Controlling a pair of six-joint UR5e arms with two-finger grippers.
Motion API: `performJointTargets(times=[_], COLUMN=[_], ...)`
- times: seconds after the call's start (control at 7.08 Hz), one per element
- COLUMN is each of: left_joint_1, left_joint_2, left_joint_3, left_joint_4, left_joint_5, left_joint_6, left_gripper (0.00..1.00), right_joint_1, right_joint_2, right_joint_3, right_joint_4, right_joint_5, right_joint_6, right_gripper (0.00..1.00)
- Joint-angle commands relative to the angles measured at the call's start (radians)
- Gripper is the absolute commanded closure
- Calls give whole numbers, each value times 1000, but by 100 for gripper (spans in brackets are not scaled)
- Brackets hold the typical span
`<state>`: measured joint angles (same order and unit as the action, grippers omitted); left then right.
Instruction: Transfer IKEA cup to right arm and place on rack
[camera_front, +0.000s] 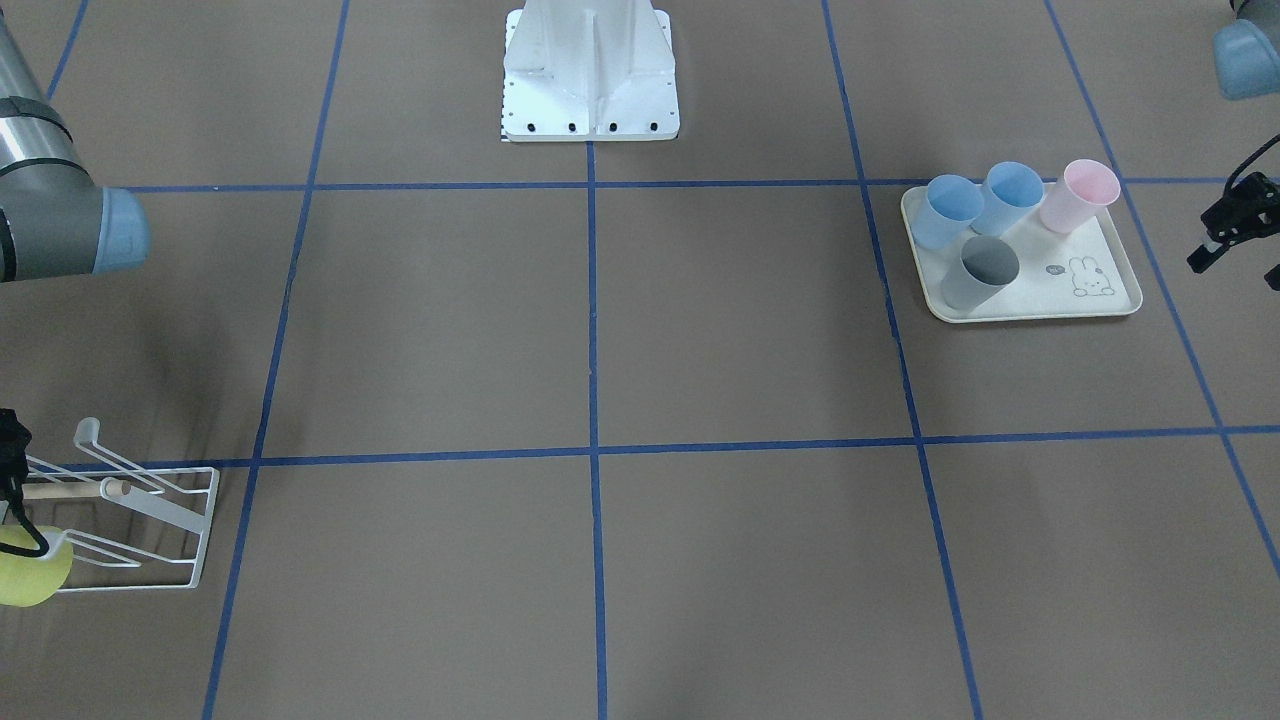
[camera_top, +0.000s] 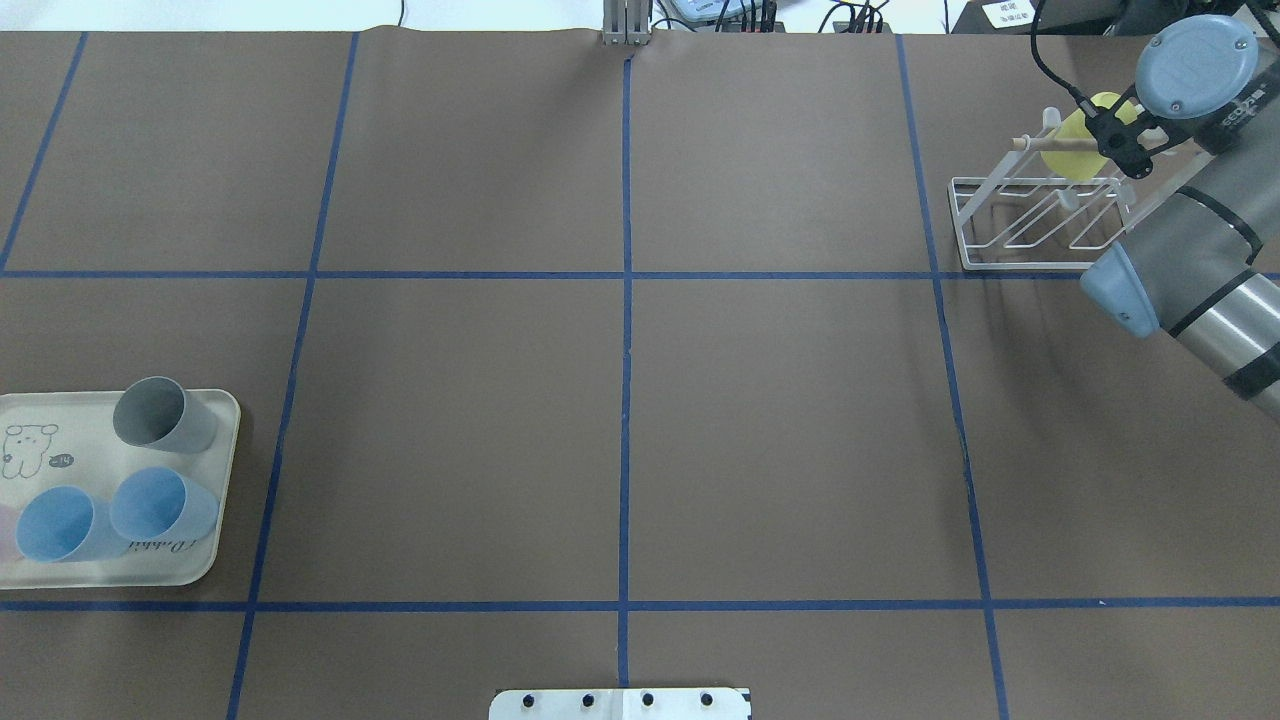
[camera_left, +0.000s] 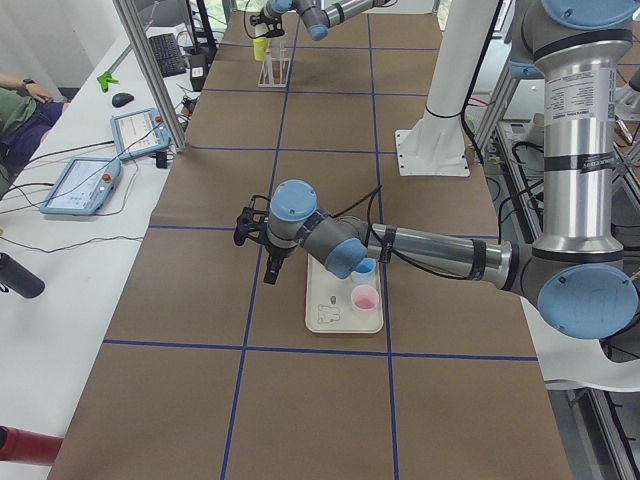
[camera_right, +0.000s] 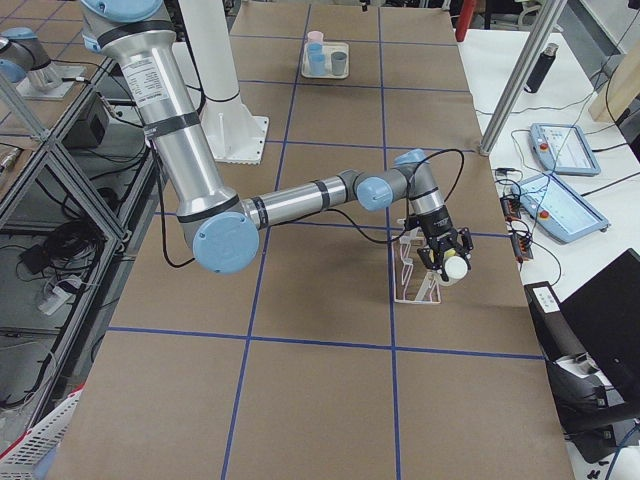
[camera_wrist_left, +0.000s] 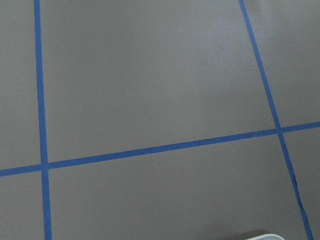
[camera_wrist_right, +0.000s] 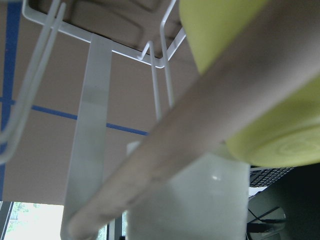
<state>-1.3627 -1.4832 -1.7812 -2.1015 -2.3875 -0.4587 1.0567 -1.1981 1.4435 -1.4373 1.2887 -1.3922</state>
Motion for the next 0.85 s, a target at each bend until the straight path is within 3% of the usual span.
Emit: performJointTargets(times=[0.0, 0.14, 0.28, 0.42, 0.71], left_joint_1=[1, 1, 1, 1, 2], left_joint_2=[0, -2, -2, -2, -3], left_joint_3=[2, 2, 3, 2, 3], left_joint_4=[0, 0, 0, 0, 0], left_joint_5=[-1, -1, -1, -1, 1], left_joint_6=[0, 0, 0, 0, 0], left_gripper=[0, 0, 0, 0, 0], right_joint_1=[-9, -12, -12, -12, -12], right_joint_2=[2, 3, 3, 5, 12], right_joint_3=[0, 0, 0, -2, -2], right_joint_4=[0, 0, 0, 2, 3], right_joint_5=[-3, -9, -9, -8, -6], right_joint_6=[-1, -1, 1, -1, -1], right_gripper=[44, 40, 27, 6, 2])
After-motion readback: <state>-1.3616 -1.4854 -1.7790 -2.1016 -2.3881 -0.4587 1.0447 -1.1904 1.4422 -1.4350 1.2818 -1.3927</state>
